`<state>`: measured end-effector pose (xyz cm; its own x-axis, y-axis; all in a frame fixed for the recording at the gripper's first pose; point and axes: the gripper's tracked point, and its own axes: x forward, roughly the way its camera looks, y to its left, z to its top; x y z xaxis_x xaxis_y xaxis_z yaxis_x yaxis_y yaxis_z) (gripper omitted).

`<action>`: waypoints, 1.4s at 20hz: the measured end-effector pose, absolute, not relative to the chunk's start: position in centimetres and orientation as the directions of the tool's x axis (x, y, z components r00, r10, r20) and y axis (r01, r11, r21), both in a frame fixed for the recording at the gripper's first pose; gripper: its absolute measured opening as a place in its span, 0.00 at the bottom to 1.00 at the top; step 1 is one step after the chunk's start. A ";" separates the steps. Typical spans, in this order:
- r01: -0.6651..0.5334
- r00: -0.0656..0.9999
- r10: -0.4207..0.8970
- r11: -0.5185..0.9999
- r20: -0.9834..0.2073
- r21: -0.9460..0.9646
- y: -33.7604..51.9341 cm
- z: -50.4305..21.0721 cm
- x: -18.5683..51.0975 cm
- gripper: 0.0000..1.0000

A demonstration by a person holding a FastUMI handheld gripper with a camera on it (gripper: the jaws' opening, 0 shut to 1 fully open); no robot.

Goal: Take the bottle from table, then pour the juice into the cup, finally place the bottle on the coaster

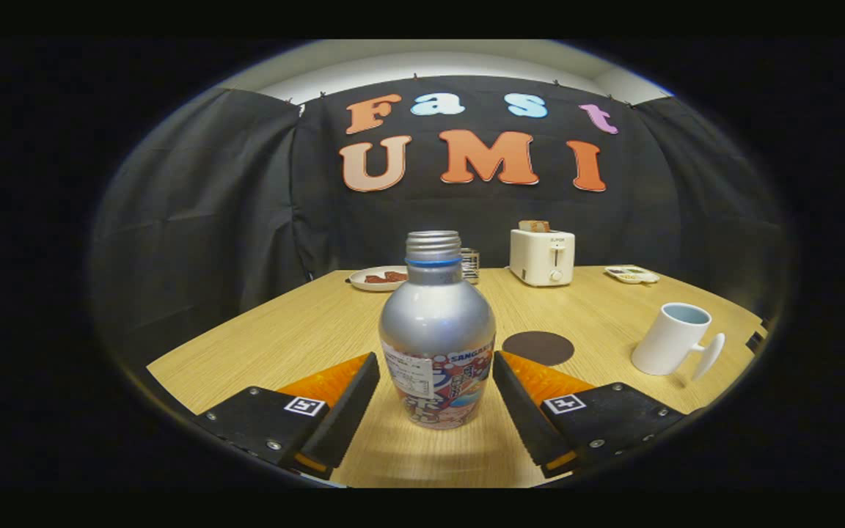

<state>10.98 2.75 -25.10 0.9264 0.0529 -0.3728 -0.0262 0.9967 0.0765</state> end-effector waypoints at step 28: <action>0.150 0.928 0.092 0.795 -0.362 0.588 -3.5 -18.4 13.8 0.74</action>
